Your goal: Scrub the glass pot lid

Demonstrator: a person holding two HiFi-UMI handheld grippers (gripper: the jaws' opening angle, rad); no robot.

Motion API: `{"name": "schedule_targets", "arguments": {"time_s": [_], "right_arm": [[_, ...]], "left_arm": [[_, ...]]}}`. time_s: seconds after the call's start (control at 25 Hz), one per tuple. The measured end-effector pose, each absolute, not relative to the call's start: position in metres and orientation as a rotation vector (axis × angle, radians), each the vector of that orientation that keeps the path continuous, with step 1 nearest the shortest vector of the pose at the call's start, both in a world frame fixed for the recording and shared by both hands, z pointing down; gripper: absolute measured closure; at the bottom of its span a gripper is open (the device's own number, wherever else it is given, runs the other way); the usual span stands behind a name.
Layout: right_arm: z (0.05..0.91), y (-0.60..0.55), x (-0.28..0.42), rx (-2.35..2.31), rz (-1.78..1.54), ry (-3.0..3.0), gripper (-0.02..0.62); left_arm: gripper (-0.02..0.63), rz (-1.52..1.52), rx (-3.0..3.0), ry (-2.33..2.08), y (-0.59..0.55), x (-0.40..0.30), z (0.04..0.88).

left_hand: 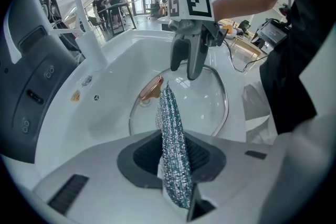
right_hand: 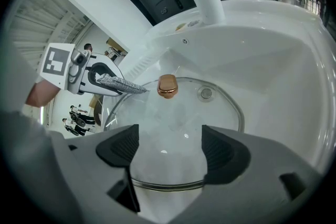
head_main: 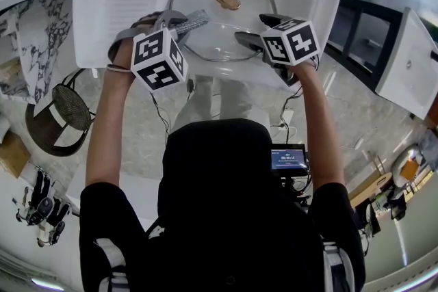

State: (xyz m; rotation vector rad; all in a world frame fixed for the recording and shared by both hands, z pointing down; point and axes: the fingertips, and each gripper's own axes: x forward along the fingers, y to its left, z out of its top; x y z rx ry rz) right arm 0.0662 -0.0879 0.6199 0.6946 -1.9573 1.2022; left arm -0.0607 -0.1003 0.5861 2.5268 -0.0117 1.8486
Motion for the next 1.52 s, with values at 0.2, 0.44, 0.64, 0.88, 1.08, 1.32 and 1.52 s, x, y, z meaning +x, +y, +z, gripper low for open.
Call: {"name": "schedule_targets", "arguments": {"time_s": [0.2,0.44,0.64,0.88,1.08,1.32,1.52], "right_arm": [[0.621,-0.087,0.067,0.694,1.205,-1.953,0.233],[0.621,-0.087,0.066,0.696,1.205,-1.954,0.233],[0.621,-0.088,0.066,0.695,1.203,-1.955,0.233],[0.620,-0.087,0.067,0.695,1.202,-1.956,0.233],[0.620,-0.087,0.066,0.696,1.203,-1.957,0.233],[0.620,-0.087,0.066,0.697,1.203,-1.954,0.233],[0.620,-0.088,0.065,0.695,1.202,-1.956,0.233]], "left_arm": [[0.531,1.859,2.527,-0.020,-0.109,-0.058,0.593],[0.531,1.872,2.533,-0.057,-0.120,-0.059,0.601],[0.531,1.878,2.536,-0.104,-0.128,-0.058,0.608],[0.531,1.885,2.526,-0.140,-0.138,-0.056,0.616],[0.531,1.897,2.510,-0.188,-0.148,-0.054,0.626],[0.531,1.945,2.510,-0.218,-0.156,-0.051,0.636],[0.530,1.939,2.505,-0.239,-0.159,-0.050,0.638]]}}
